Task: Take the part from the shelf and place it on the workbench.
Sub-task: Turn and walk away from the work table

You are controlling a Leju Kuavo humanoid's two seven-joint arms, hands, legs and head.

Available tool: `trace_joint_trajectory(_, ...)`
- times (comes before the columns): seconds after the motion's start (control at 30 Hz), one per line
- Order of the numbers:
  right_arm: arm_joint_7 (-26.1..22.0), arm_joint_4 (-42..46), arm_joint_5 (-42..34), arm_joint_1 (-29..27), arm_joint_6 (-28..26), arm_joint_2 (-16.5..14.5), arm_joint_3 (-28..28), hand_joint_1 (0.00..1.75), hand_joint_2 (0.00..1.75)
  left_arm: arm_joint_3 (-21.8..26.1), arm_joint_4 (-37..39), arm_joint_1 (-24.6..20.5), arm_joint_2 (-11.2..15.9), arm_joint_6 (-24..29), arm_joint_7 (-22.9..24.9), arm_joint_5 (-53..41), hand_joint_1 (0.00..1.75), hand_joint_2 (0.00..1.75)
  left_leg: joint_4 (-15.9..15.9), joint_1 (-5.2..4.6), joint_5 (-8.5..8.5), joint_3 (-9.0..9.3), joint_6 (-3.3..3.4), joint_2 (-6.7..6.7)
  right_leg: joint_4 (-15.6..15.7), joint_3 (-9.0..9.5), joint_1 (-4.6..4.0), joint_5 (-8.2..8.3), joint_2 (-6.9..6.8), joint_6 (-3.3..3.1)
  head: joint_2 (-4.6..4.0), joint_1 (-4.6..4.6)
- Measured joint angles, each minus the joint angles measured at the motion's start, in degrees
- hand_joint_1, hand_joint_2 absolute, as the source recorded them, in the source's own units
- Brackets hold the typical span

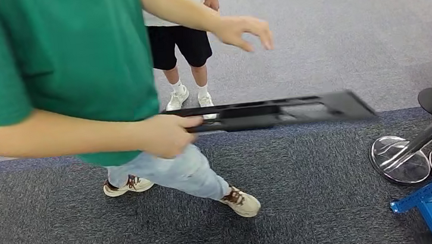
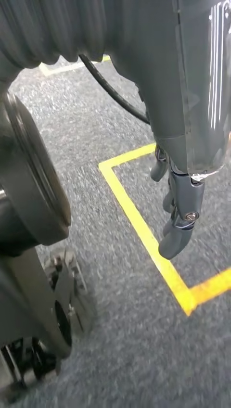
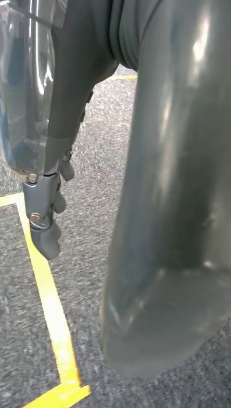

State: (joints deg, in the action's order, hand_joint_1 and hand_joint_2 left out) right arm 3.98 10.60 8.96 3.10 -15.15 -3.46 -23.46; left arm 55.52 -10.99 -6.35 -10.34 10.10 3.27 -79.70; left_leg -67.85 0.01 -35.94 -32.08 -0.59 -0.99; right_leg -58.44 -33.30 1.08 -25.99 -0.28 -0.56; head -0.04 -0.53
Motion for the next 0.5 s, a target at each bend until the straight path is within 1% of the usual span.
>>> trace_joint_trajectory(0.03,0.01,0.0,0.0,0.01,0.0,0.01,-0.01,0.0,0.0,0.0,0.0,-0.23,0.03,0.0,-0.08,0.09,0.0,1.75,-3.41,0.05,-1.28,-1.46,-0.11,0.2,-0.02,-0.01,-0.01,0.0,0.27,-0.07,0.0,0.01)
trace_joint_trajectory(0.07,0.01,-0.01,0.0,0.0,0.0,0.02,-0.02,0.0,0.0,0.0,0.0,-0.41,0.05,0.0,-0.14,0.17,0.0,1.75,-5.37,0.06,-1.54,-2.23,-0.15,0.29,-0.04,0.02,-0.01,0.0,0.63,-0.08,0.0,0.01)
trace_joint_trajectory(0.1,0.02,-0.01,0.0,0.0,0.0,0.03,-0.02,0.0,0.0,0.0,0.0,-0.5,0.07,0.0,-0.17,0.22,0.0,1.75,-6.13,0.07,-1.25,-2.48,-0.14,0.32,-0.06,0.06,-0.02,0.0,0.95,-0.08,0.0,0.01)
trace_joint_trajectory(0.17,0.02,-0.02,0.0,-0.01,0.0,0.03,-0.02,0.0,0.0,0.0,0.0,-0.52,0.07,0.0,-0.19,0.25,0.0,1.75,-5.47,0.08,-0.14,-2.09,-0.08,0.33,-0.09,0.12,-0.01,0.0,1.34,-0.08,0.0,0.0)
trace_joint_trajectory(0.23,0.02,-0.02,0.0,-0.01,0.0,0.03,-0.02,0.0,0.0,0.0,0.0,-0.51,0.06,0.0,-0.18,0.25,0.0,1.75,-5.14,0.08,0.11,-1.94,-0.07,0.33,-0.09,0.13,-0.01,0.0,1.4,-0.08,0.0,0.0)
trace_joint_trajectory(0.27,0.02,-0.02,0.0,0.0,0.0,0.03,-0.02,0.0,0.0,0.0,0.0,-0.46,0.05,0.0,-0.17,0.24,0.0,1.75,-4.04,0.09,0.84,-1.44,-0.01,0.36,-0.11,0.14,0.0,0.0,1.54,-0.07,0.0,0.01)
trace_joint_trajectory(0.3,0.02,-0.02,0.0,0.0,0.0,0.02,-0.02,0.0,0.0,0.0,0.0,-0.38,0.04,0.0,-0.13,0.22,0.0,1.75,-2.17,0.1,2.0,-0.6,0.08,0.45,-0.14,0.17,0.0,0.01,1.78,-0.06,0.0,0.01)
trace_joint_trajectory(0.37,0.01,-0.02,0.0,0.0,0.0,-0.01,-0.02,0.0,0.0,0.0,0.0,0.02,0.04,0.0,0.01,0.13,0.0,1.75,5.28,0.02,5.06,2.11,0.77,1.79,-0.14,-0.3,-0.02,0.48,2.97,0.8,0.0,0.05)
trace_joint_trajectory(0.4,0.01,-0.02,0.0,-0.04,0.0,-0.03,-0.02,0.0,0.0,0.0,0.0,0.18,0.03,0.0,0.07,0.08,0.0,1.75,8.16,0.03,6.07,3.02,1.26,2.34,-0.06,-0.55,-0.08,0.8,3.54,1.39,0.0,0.08)
trace_joint_trajectory(0.43,0.01,-0.02,0.0,-0.09,-0.01,-0.02,-0.02,0.0,0.0,0.0,0.0,0.29,0.01,0.0,0.1,0.03,0.0,1.75,10.36,0.09,6.77,3.7,1.81,2.62,-0.18,-0.85,-0.07,0.95,3.8,1.98,0.0,0.09)
trace_joint_trajectory(0.47,0.02,-0.02,0.0,-0.14,-0.01,0.01,-0.03,0.0,0.0,0.0,0.0,0.28,-0.02,0.0,0.1,-0.02,0.0,1.75,10.61,0.19,7.06,3.77,2.23,2.25,-0.74,-1.13,-0.1,0.49,3.35,2.22,0.0,0.16)
trace_joint_trajectory(0.5,0.04,-0.02,0.0,-0.13,0.01,0.02,-0.03,0.0,0.0,0.0,0.0,0.31,-0.05,0.0,0.11,-0.05,0.0,1.75,10.88,0.29,7.35,3.82,2.61,1.81,-2.31,-1.85,-0.15,-0.63,2.67,2.38,0.0,0.28)
